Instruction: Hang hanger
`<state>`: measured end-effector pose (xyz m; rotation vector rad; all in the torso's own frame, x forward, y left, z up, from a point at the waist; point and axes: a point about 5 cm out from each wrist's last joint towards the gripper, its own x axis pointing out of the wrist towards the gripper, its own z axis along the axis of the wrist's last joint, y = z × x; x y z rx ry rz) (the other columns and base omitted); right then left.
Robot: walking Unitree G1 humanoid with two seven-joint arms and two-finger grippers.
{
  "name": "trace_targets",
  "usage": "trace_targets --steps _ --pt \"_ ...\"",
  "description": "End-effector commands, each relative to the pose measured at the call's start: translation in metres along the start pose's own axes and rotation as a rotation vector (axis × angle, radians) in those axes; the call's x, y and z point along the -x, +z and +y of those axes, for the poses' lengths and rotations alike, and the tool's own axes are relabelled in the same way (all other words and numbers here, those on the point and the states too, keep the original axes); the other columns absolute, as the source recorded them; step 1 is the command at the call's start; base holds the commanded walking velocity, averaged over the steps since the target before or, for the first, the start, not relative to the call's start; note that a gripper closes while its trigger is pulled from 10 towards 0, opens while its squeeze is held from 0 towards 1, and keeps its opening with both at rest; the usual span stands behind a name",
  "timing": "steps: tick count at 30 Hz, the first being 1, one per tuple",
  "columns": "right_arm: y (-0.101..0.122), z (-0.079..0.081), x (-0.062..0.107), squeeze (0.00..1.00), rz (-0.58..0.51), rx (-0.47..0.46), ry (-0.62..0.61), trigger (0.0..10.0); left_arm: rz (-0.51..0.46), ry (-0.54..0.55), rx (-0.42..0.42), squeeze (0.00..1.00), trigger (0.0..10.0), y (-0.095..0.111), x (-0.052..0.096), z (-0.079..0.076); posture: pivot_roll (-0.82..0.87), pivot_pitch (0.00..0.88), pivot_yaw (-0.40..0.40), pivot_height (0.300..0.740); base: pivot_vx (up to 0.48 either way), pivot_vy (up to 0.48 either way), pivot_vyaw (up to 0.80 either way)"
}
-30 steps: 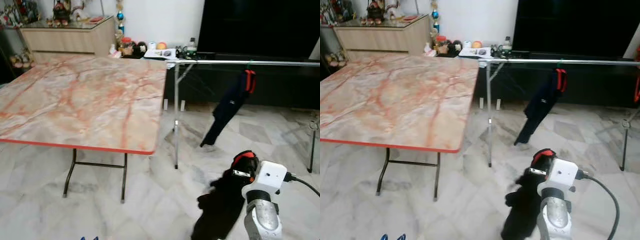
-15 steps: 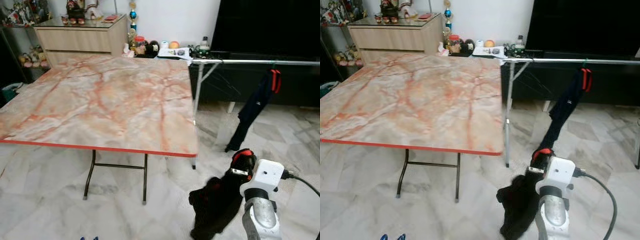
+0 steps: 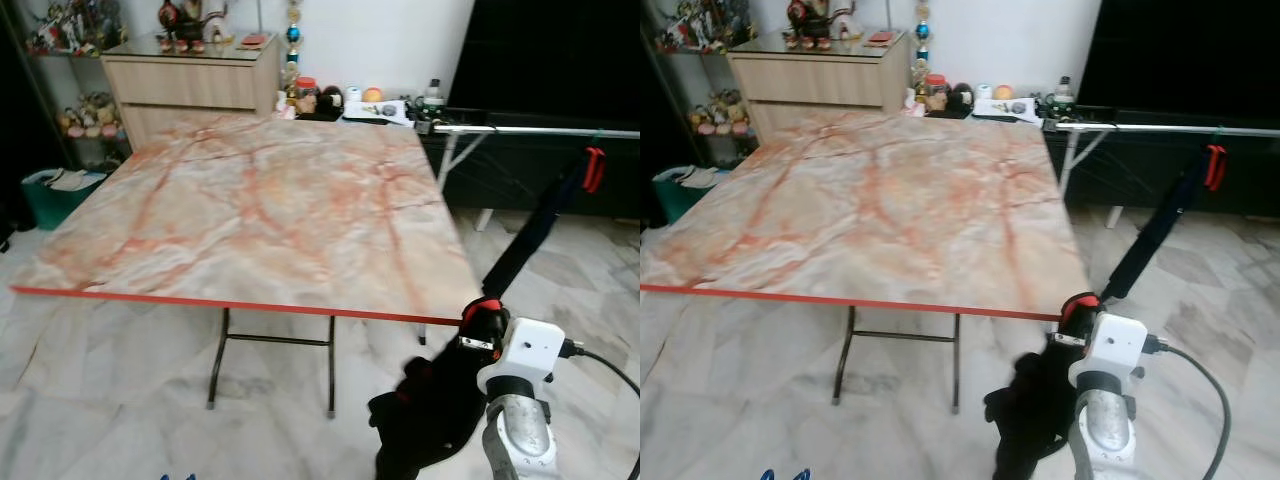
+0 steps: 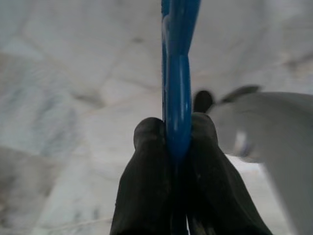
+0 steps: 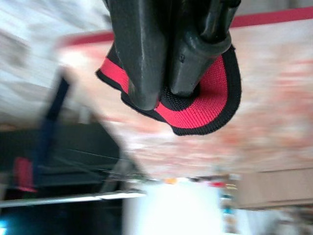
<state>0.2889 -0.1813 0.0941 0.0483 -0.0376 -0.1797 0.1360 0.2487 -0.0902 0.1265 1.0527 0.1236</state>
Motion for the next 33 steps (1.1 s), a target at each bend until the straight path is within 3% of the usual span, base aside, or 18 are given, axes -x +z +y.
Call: trace_targets --steps 1,18,33 --pt "0.01 -0.007 -0.003 0.0 -0.044 0.019 -0.014 10.0 0.006 -0.013 -0.003 0.0 10.0 -0.003 0.0 -0.005 0.11 0.0 -0.006 0.74 0.0 0.0 0.0" --pt "0.015 -0.008 -0.006 0.0 -0.066 0.027 -0.019 10.0 -0.008 -0.031 0.038 0.0 10.0 0.0 0.0 -0.007 0.11 0.005 -0.004 0.74 0.0 0.0 0.0" --pt "0.023 0.001 -0.01 0.0 -0.1 0.063 0.03 10.0 -0.008 -0.047 0.05 0.0 10.0 -0.001 0.0 -0.011 0.11 0.01 -0.007 0.74 0.342 0.0 0.19"
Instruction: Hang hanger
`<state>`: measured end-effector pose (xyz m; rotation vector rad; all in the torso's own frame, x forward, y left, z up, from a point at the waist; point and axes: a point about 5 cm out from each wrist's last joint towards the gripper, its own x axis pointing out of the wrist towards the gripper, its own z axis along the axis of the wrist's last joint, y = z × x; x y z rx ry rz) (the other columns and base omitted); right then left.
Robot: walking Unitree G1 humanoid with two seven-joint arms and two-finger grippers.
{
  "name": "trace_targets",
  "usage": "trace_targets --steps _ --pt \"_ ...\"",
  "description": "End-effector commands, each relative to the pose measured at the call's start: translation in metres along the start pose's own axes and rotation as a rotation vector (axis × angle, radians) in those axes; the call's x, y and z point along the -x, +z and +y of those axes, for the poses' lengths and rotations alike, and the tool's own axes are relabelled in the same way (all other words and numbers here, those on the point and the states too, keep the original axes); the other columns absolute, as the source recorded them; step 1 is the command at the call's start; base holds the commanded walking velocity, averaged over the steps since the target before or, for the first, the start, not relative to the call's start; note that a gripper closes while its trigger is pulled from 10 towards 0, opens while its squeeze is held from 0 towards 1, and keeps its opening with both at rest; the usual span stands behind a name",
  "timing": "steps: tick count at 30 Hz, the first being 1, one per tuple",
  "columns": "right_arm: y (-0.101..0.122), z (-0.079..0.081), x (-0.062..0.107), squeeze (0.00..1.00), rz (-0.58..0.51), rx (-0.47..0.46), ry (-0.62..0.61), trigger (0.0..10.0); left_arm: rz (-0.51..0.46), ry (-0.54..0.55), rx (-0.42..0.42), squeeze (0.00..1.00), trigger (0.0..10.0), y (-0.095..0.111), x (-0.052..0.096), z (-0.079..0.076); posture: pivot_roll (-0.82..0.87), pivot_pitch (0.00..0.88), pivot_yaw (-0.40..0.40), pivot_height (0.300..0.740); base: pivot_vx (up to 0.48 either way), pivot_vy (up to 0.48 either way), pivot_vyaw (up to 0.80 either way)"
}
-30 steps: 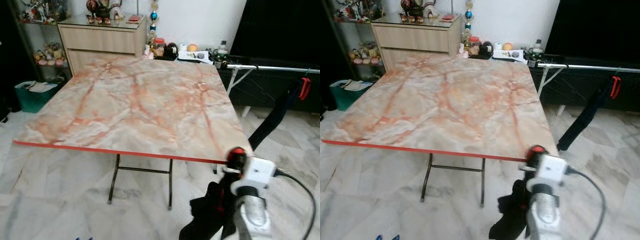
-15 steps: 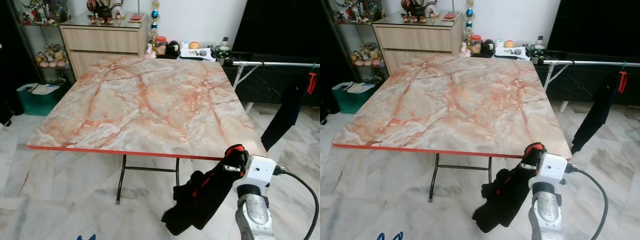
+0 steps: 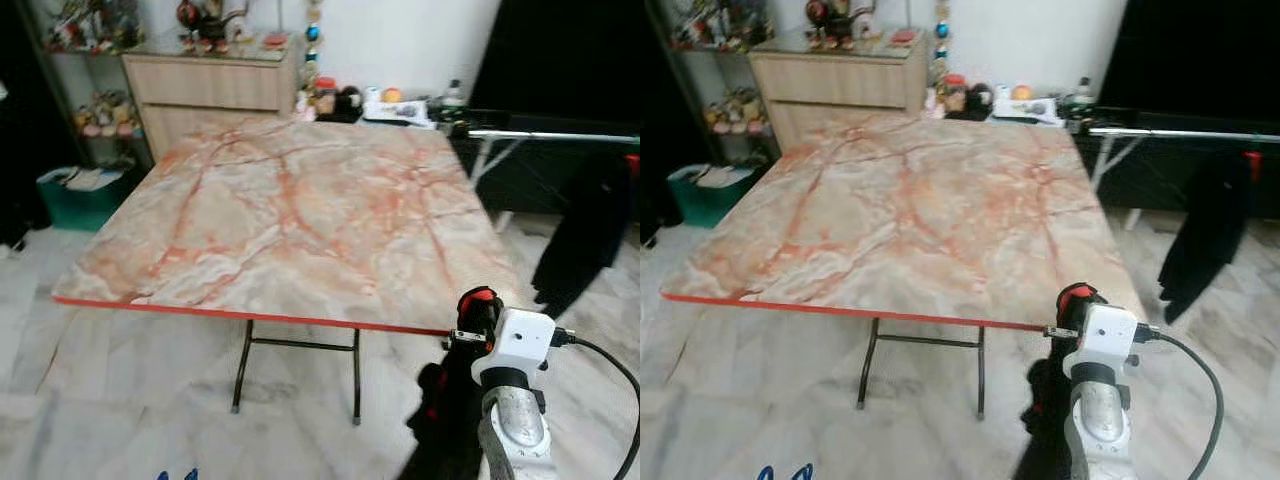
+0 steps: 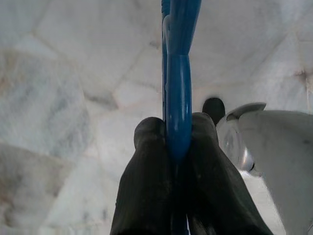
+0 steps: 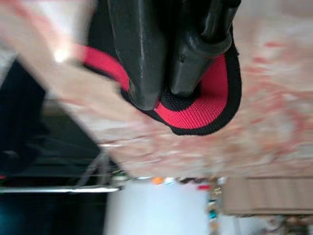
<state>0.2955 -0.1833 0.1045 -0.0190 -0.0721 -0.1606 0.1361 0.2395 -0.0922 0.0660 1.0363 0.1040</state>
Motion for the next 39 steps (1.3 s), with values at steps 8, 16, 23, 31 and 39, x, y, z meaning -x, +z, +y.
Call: trace_targets --steps 8,16,23,31,39 --pt "0.039 0.008 -0.019 0.0 -0.146 -0.02 0.026 10.0 0.003 -0.007 0.008 0.0 10.0 0.001 -0.001 -0.002 0.11 0.01 0.001 0.74 0.396 0.0 0.0" --pt "0.124 0.025 -0.067 0.0 -0.399 -0.032 0.087 10.0 -0.005 -0.01 0.006 0.0 10.0 0.005 -0.002 -0.003 0.1 0.005 0.012 0.74 0.395 0.0 0.0" --pt "0.168 0.031 -0.091 0.0 -0.503 -0.021 0.105 10.0 -0.008 -0.012 0.006 0.0 10.0 0.007 -0.002 -0.004 0.1 0.0 0.016 0.74 0.397 0.0 0.0" --pt "0.179 0.034 -0.109 0.0 -0.433 0.036 0.119 10.0 -0.026 -0.005 0.026 0.0 10.0 0.011 -0.003 -0.004 0.1 0.0 0.012 0.74 0.348 0.0 0.0" --pt "0.08 0.036 -0.088 0.0 -0.071 0.094 0.154 10.0 -0.02 -0.01 0.024 0.0 10.0 0.008 -0.002 -0.004 0.1 0.006 0.014 0.74 0.0 0.0 0.0"
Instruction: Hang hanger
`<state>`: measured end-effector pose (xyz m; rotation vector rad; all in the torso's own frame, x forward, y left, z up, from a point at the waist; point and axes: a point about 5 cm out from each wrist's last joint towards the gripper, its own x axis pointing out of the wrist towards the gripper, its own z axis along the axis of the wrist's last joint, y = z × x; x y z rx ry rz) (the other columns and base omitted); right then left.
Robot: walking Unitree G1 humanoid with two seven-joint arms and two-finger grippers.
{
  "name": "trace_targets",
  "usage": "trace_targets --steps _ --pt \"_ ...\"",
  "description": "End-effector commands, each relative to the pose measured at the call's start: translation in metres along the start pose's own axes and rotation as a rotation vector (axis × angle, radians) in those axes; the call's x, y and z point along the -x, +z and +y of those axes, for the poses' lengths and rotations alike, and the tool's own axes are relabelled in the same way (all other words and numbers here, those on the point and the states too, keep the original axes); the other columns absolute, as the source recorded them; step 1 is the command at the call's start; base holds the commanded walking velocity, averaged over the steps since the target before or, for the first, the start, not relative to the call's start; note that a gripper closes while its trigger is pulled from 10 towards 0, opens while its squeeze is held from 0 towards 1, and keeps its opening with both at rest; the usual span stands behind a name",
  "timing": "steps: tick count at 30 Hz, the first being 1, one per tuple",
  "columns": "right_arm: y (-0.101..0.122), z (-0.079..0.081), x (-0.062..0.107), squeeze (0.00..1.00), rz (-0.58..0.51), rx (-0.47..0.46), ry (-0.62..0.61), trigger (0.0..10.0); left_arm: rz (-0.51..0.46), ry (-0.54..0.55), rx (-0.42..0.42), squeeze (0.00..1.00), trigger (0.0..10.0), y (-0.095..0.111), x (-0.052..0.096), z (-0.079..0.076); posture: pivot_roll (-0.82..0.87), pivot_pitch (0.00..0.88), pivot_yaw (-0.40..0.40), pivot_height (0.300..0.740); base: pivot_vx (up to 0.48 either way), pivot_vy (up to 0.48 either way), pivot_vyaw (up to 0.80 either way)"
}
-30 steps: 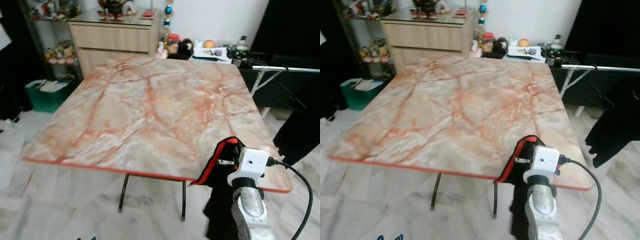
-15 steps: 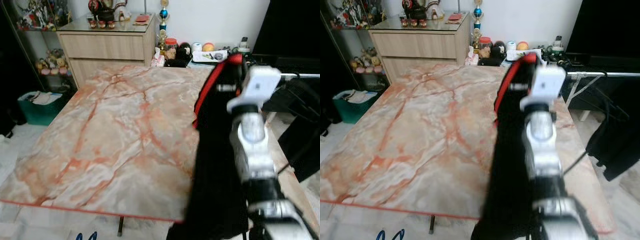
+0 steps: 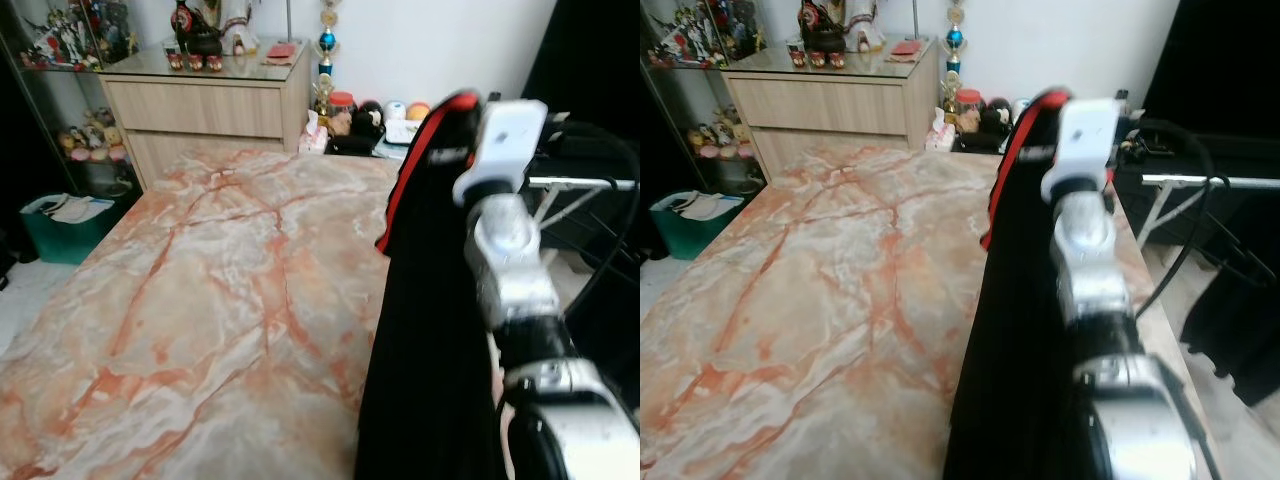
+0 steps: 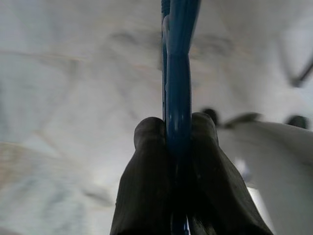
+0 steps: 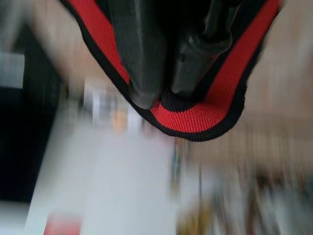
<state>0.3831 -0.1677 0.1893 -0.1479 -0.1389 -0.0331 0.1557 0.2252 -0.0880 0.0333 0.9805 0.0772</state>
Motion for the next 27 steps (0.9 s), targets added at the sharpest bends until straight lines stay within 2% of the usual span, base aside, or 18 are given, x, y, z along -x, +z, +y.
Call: trace_targets --steps 1,2,3,6,8,10,12,13,14,15,21,27 --pt "-0.008 0.008 0.007 0.0 0.028 -0.054 0.024 10.0 0.038 0.027 0.004 0.0 10.0 -0.011 0.004 0.011 0.1 0.007 0.014 0.74 0.0 0.0 0.0" --pt "-0.008 0.008 0.007 0.0 0.028 -0.054 0.024 10.0 0.038 0.027 0.004 0.0 10.0 -0.011 0.004 0.011 0.1 0.007 0.014 0.74 0.0 0.0 0.0" --pt "-0.021 0.008 0.019 0.0 0.061 -0.056 0.03 10.0 0.039 0.027 0.004 0.0 10.0 -0.012 0.004 0.011 0.1 0.009 0.012 0.74 0.0 0.0 0.0" --pt "-0.034 0.008 0.031 0.0 0.1 -0.053 0.032 10.0 0.04 0.027 0.004 0.0 10.0 -0.014 0.004 0.011 0.11 0.011 0.008 0.74 0.0 0.0 0.0" --pt "-0.046 0.006 0.047 0.0 0.151 -0.063 0.016 10.0 0.039 0.027 0.003 0.0 10.0 -0.015 0.005 0.012 0.11 0.009 0.006 0.74 0.0 0.0 0.0" --pt "-0.051 0.003 0.058 0.0 0.174 -0.082 -0.016 10.0 0.039 0.026 0.0 0.0 10.0 -0.015 0.005 0.012 0.11 0.007 0.007 0.74 0.0 0.0 0.0" --pt "-0.051 0.002 0.062 0.0 0.181 -0.098 -0.03 10.0 0.039 0.024 -0.002 0.0 10.0 -0.015 0.005 0.012 0.11 0.004 0.006 0.74 0.0 0.0 0.0" --pt "-0.051 0.001 0.064 0.06 0.184 -0.106 -0.041 10.0 0.04 0.022 -0.005 0.0 10.0 -0.015 0.005 0.011 0.11 0.004 0.006 0.74 0.0 0.0 0.0" --pt "-0.051 0.0 0.07 1.0 0.188 -0.13 -0.061 10.0 0.041 0.018 -0.012 0.0 10.0 -0.016 0.005 0.011 0.11 0.004 0.006 0.74 0.0 0.0 0.0" --pt "-0.051 0.0 0.07 1.0 0.188 -0.13 -0.061 10.0 0.041 0.018 -0.012 0.0 10.0 -0.016 0.005 0.011 0.11 0.004 0.006 0.74 0.0 0.0 0.0" --pt "-0.056 -0.001 0.095 1.0 0.227 -0.118 -0.111 10.0 0.047 0.009 -0.027 0.0 10.0 -0.018 0.005 0.009 0.11 0.0 0.003 0.74 0.0 0.0 0.0" --pt "-0.059 0.007 0.109 1.0 0.244 -0.117 -0.071 10.0 0.052 0.006 -0.031 0.0 10.0 -0.02 0.006 0.009 0.11 0.0 -0.003 0.74 0.0 0.0 0.0"
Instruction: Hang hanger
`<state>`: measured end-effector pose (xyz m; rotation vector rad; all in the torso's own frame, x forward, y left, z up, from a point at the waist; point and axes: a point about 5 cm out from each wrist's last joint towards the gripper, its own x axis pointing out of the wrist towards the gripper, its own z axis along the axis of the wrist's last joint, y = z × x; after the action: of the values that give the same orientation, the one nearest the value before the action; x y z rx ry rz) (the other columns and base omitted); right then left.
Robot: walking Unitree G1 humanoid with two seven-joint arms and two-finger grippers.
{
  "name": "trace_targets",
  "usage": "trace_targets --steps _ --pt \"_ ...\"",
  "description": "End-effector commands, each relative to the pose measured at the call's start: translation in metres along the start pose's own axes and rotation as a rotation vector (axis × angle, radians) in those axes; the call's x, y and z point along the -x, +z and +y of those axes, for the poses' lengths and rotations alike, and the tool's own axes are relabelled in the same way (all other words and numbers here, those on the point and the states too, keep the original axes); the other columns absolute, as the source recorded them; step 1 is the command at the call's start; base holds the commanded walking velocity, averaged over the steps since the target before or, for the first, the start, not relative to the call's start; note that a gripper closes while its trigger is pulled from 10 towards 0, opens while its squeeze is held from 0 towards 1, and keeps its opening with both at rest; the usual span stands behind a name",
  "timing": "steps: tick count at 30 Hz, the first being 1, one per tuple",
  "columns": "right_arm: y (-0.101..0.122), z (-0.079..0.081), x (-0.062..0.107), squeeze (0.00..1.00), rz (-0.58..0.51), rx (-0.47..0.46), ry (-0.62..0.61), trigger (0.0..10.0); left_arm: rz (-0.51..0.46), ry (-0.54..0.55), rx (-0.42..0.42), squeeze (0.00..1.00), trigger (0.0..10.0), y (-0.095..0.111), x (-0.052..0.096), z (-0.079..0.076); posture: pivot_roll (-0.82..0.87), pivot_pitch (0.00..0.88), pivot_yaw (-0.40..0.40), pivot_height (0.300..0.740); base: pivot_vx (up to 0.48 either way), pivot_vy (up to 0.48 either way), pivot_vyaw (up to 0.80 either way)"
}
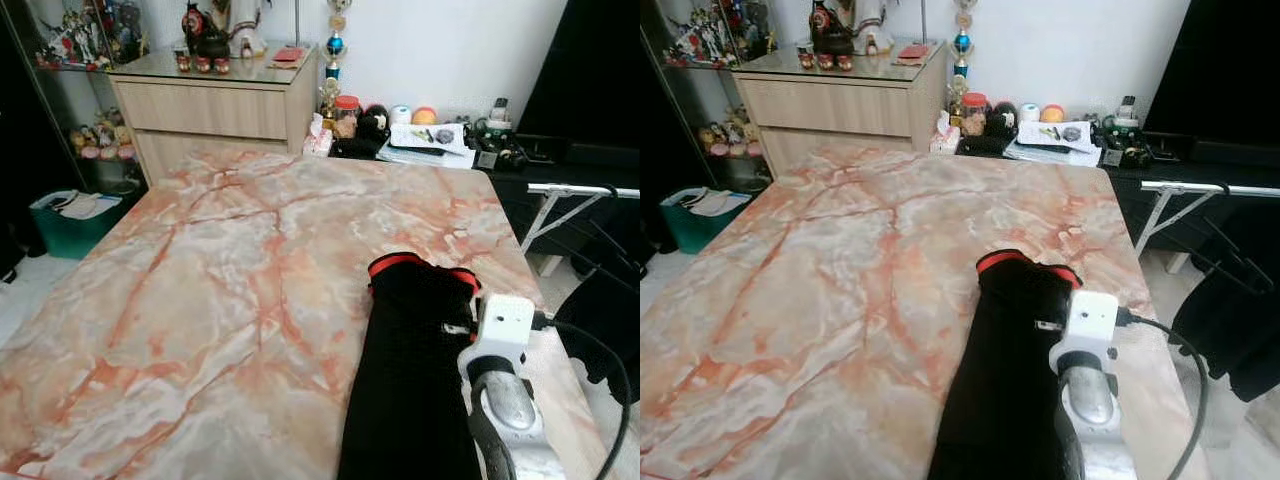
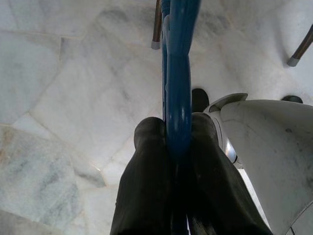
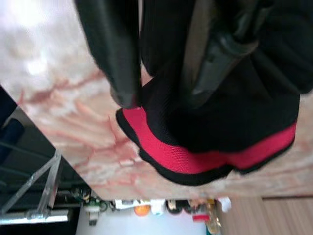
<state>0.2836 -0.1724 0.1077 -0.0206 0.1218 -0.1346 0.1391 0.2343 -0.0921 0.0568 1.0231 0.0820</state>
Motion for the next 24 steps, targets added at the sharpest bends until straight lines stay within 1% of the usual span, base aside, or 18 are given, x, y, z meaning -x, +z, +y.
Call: trace_targets --steps 1,3,5,6,7,8,9,11,16,24 --pt "0.008 0.006 0.002 1.0 -0.032 -0.002 0.029 10.0 0.01 -0.008 -0.011 0.0 10.0 -0.004 0.001 -0.001 0.11 0.0 -0.004 0.74 0.0 0.0 0.0" --pt "0.012 0.007 0.006 1.0 -0.053 -0.01 0.043 10.0 0.01 -0.008 -0.01 0.0 10.0 -0.004 0.001 -0.001 0.11 0.0 -0.004 0.74 0.0 0.0 0.0" --pt "0.019 0.012 0.011 1.0 -0.108 0.002 0.075 10.0 0.011 -0.009 -0.01 0.0 10.0 -0.005 0.001 -0.002 0.11 0.0 -0.008 0.74 0.0 0.0 0.0" --pt "0.02 0.013 0.013 0.95 -0.117 0.008 0.081 10.0 0.012 -0.008 -0.009 0.0 10.0 -0.005 0.001 -0.002 0.11 0.0 -0.008 0.74 0.0 0.0 0.0" --pt "0.02 0.014 0.013 0.95 -0.12 0.013 0.084 10.0 0.012 -0.008 -0.009 0.0 10.0 -0.006 0.001 -0.002 0.11 0.0 -0.008 0.74 0.0 0.0 0.0" --pt "0.02 0.014 0.015 0.12 -0.123 0.014 0.088 10.0 0.013 -0.008 -0.009 0.0 10.0 -0.006 0.001 -0.002 0.11 0.0 -0.008 0.74 0.0 0.0 0.0" --pt "0.02 0.015 0.017 0.0 -0.126 0.003 0.085 10.0 0.015 -0.008 -0.009 0.0 10.0 -0.006 0.001 -0.002 0.12 0.003 -0.013 0.74 0.0 0.0 0.0" --pt "0.021 0.015 0.018 0.0 -0.129 -0.013 0.077 10.0 0.018 -0.007 -0.009 0.0 10.0 -0.007 0.001 -0.002 0.12 0.005 -0.013 0.74 0.0 0.0 0.0" --pt "0.023 0.015 0.022 0.0 -0.14 -0.016 0.077 10.0 0.023 -0.004 -0.007 0.0 10.0 -0.008 0.001 -0.001 0.12 0.01 -0.014 0.74 0.0 0.0 0.0" --pt "0.022 0.015 0.021 0.0 -0.137 -0.012 0.074 10.0 0.023 -0.003 0.002 0.0 10.0 -0.009 0.002 -0.002 0.12 0.012 -0.016 0.74 0.0 0.0 0.0"
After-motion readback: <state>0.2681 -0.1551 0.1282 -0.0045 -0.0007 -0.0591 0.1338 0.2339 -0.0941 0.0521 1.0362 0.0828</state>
